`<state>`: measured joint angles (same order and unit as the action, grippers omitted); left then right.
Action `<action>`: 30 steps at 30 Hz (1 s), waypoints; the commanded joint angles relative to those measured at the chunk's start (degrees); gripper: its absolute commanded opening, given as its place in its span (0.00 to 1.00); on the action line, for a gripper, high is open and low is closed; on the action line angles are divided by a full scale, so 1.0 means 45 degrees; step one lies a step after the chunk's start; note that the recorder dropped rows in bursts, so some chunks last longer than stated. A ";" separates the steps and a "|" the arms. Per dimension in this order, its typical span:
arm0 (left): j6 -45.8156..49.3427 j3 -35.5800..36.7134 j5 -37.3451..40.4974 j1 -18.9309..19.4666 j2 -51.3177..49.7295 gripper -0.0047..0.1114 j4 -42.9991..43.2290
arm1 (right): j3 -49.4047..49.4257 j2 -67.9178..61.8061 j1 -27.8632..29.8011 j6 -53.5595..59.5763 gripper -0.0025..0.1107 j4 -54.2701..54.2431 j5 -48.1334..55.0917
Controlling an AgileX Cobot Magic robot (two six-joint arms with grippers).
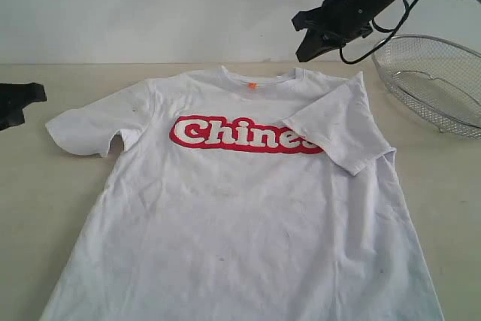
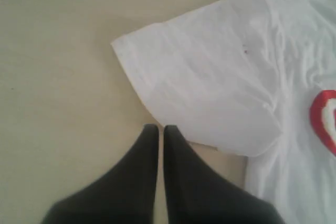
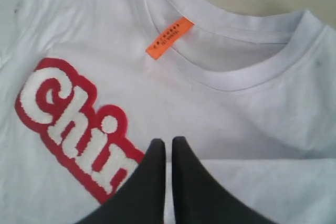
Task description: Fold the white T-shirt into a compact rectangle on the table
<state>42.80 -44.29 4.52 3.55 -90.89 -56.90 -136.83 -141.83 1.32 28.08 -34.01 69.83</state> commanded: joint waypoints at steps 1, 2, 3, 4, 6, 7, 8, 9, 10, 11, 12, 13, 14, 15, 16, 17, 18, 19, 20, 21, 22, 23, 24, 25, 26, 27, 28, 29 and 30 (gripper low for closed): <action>0.0442 -0.0383 -0.0109 0.0542 -0.1124 0.08 0.0241 | -0.0053 0.0194 -0.0091 0.0216 0.02 -0.0468 0.0029; 0.0442 -0.0613 0.0396 0.0784 -0.1465 0.08 0.0098 | -0.0053 0.0194 -0.0119 0.0216 0.02 -0.0468 0.0029; 0.0442 -0.0903 0.1134 0.1058 -0.1798 0.08 0.0072 | -0.0053 0.0194 -0.0146 0.0239 0.02 -0.0468 0.0029; 0.0442 -0.1166 0.1914 0.1283 -0.2073 0.08 0.0072 | -0.0053 0.0194 -0.0193 0.0267 0.02 -0.0468 0.0029; 0.1533 -0.2152 0.3966 0.2092 -0.2996 0.08 -0.1023 | -0.0053 0.0194 -0.0220 0.0318 0.02 -0.0468 0.0029; 0.3658 -0.2884 0.6274 0.2693 -0.3583 0.08 -0.2917 | -0.0053 0.0194 -0.0220 0.0318 0.02 -0.0468 0.0029; 0.4467 -0.3156 0.7247 0.2937 -0.3833 0.08 -0.3969 | -0.0053 0.0194 -0.0220 0.0318 0.02 -0.0468 0.0029; 0.6093 -0.3780 0.9665 0.3529 -0.4557 0.08 -0.6723 | -0.0053 0.0194 -0.0220 0.0318 0.02 -0.0468 0.0029; 0.6384 -0.4065 1.0498 0.3780 -0.4951 0.08 -0.7876 | -0.0053 0.0194 -0.0220 0.0318 0.02 -0.0468 0.0029; 0.6389 -0.4572 1.1239 0.4115 -0.5576 0.08 -0.8806 | -0.0053 0.0194 -0.0220 0.0318 0.02 -0.0468 0.0029; 0.6418 -0.4960 1.1309 0.4299 -0.5936 0.08 -0.8514 | -0.0053 0.0194 -0.0220 0.0318 0.02 -0.0468 0.0029; 0.6732 -0.5149 1.0964 0.4386 -0.6089 0.08 -0.8187 | -0.0053 0.0194 -0.0220 0.0318 0.02 -0.0468 0.0029; 0.6778 -0.5174 1.0035 0.4414 -0.6138 0.08 -0.8059 | -0.0053 0.0194 -0.0220 0.0375 0.02 -0.0468 0.0029; 0.6778 -0.5174 0.9225 0.4414 -0.6138 0.08 -0.7896 | -0.0053 0.0194 -0.0220 0.0428 0.02 -0.0468 0.0029; 0.6778 -0.5174 0.8292 0.4414 -0.6138 0.08 -0.7618 | -0.0053 0.0194 -0.0220 0.0428 0.02 -0.0468 0.0029; 0.6778 -0.5174 0.7781 0.4414 -0.6166 0.08 -0.7425 | -0.0053 0.0194 -0.0220 0.0428 0.02 -0.0468 0.0029; 0.6778 -0.5174 0.7586 0.4414 -0.6194 0.08 -0.7075 | -0.0053 0.0194 -0.0220 0.0428 0.02 -0.0468 0.0029; 0.6778 -0.5174 0.7407 0.4414 -0.6252 0.08 -0.6791 | -0.0053 0.0194 -0.0220 0.0401 0.02 -0.0468 0.0029; 0.6778 -0.5174 0.7382 0.4414 -0.6345 0.08 -0.6664 | -0.0053 0.0194 -0.0220 0.0401 0.02 -0.0468 0.0029; 0.6778 -0.5174 0.7423 0.4414 -0.6421 0.08 -0.6664 | -0.0053 0.0194 -0.0243 0.0399 0.02 -0.0468 0.0029; 0.6778 -0.5174 0.7474 0.4414 -0.6531 0.10 -0.6697 | -0.0053 0.0194 -0.0269 0.0399 0.02 -0.0468 0.0029; 0.6778 -0.5174 0.7566 0.4414 -0.6636 0.14 -0.6697 | -0.0053 0.0194 -0.0299 0.0399 0.02 -0.0468 0.0029; 0.6778 -0.5174 0.7592 0.4414 -0.6737 0.17 -0.6697 | -0.0053 0.0194 -0.0299 0.0399 0.02 -0.0468 0.0029; 0.6778 -0.5174 0.7615 0.4414 -0.6855 0.23 -0.6697 | -0.0053 0.0194 -0.0299 0.0399 0.02 -0.0468 0.0029; 0.6778 -0.5174 0.7683 0.4414 -0.6978 0.30 -0.6697 | -0.0053 0.0194 -0.0299 0.0422 0.02 -0.0468 0.0029; 0.6778 -0.5174 0.7789 0.4414 -0.7039 0.36 -0.6722 | -0.0053 0.0194 -0.0299 0.0422 0.02 -0.0468 0.0029; 0.6778 -0.5174 0.7980 0.4414 -0.7140 0.43 -0.6773 | -0.0053 0.0194 -0.0299 0.0422 0.02 -0.0468 0.0029; 0.6778 -0.5174 0.8069 0.4414 -0.7205 0.49 -0.6846 | -0.0053 0.0194 -0.0299 0.0422 0.02 -0.0468 0.0029; 0.6778 -0.5174 0.8069 0.4391 -0.7288 0.54 -0.6915 | -0.0053 0.0194 -0.0299 0.0422 0.02 -0.0468 0.0029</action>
<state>72.94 -67.23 39.53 23.27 -123.11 -87.30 -136.83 -141.83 0.00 29.53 -35.98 69.83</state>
